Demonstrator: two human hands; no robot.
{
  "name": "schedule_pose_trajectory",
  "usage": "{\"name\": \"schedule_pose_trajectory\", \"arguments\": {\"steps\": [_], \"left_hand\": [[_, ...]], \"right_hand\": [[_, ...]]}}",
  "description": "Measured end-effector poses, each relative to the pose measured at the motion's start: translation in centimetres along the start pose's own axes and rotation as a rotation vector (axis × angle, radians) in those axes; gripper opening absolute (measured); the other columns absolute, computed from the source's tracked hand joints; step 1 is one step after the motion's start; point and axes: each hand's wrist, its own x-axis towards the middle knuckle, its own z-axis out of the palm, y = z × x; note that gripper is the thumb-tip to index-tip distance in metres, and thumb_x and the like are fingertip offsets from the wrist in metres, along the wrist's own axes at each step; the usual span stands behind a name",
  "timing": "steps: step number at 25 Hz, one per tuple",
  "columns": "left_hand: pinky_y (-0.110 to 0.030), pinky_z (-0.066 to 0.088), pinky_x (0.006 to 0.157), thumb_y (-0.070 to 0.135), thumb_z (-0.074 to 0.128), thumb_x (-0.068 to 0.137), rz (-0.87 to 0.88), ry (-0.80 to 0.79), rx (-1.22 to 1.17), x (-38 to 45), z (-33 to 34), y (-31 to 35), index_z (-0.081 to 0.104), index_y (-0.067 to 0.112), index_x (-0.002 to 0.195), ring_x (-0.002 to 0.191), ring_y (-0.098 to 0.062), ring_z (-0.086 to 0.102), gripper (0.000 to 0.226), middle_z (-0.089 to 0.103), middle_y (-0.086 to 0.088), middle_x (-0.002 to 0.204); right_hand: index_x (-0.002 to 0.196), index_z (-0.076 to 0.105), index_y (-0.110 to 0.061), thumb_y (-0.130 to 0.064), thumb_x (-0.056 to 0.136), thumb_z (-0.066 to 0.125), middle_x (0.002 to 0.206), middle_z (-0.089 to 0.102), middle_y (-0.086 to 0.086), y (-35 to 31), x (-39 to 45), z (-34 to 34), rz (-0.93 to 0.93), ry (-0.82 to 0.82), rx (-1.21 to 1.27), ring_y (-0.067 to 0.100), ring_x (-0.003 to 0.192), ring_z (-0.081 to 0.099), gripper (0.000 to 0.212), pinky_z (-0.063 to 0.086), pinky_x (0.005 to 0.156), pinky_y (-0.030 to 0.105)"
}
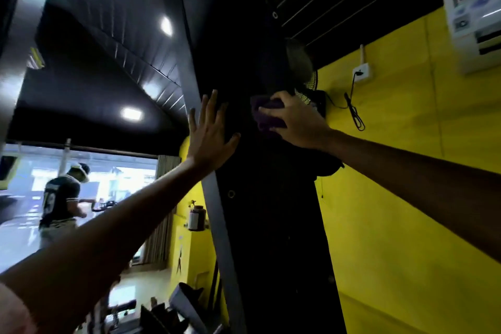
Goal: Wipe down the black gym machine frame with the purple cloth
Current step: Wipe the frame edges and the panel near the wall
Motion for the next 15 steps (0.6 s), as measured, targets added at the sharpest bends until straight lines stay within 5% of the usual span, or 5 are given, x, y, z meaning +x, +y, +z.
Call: {"name": "schedule_pose_trajectory", "arguments": {"steps": [2, 7, 15], "left_hand": [[-0.047, -0.003, 0.115, 0.058, 0.030, 0.076, -0.008, -0.037, 0.081, 2.0, 0.5, 0.8, 0.027, 0.005, 0.148, 0.147, -0.030, 0.001, 0.090, 0.005, -0.013, 0.159], [-0.046, -0.006, 0.116, 0.045, 0.052, 0.093, -0.103, -0.069, 0.261, 5.9, 0.8, 1.1, 0.014, 0.010, 0.152, 0.147, -0.027, -0.008, 0.079, -0.005, -0.010, 0.160], [-0.049, -0.006, 0.115, 0.052, 0.031, 0.098, -0.070, 0.050, 0.429, 11.5, 1.3, -1.2, 0.017, 0.012, 0.152, 0.148, -0.026, -0.002, 0.069, 0.004, -0.010, 0.160]], "right_hand": [[0.139, 0.047, -0.028, -0.029, 0.089, 0.060, 0.139, 0.035, 0.010, 2.0, 0.5, -0.1, -0.008, 0.025, 0.018, 0.034, 0.116, 0.045, 0.051, 0.044, 0.094, 0.047], [0.140, 0.045, -0.031, -0.030, 0.090, 0.060, 0.140, 0.034, 0.007, 5.8, 1.4, 0.7, -0.007, 0.036, 0.061, 0.031, 0.119, 0.044, 0.052, 0.044, 0.097, 0.046], [0.136, 0.050, -0.033, -0.030, 0.090, 0.061, 0.137, 0.036, 0.011, 11.0, 4.9, 1.9, 0.142, 0.193, 0.154, 0.033, 0.122, 0.043, 0.047, 0.038, 0.102, 0.042]]}}
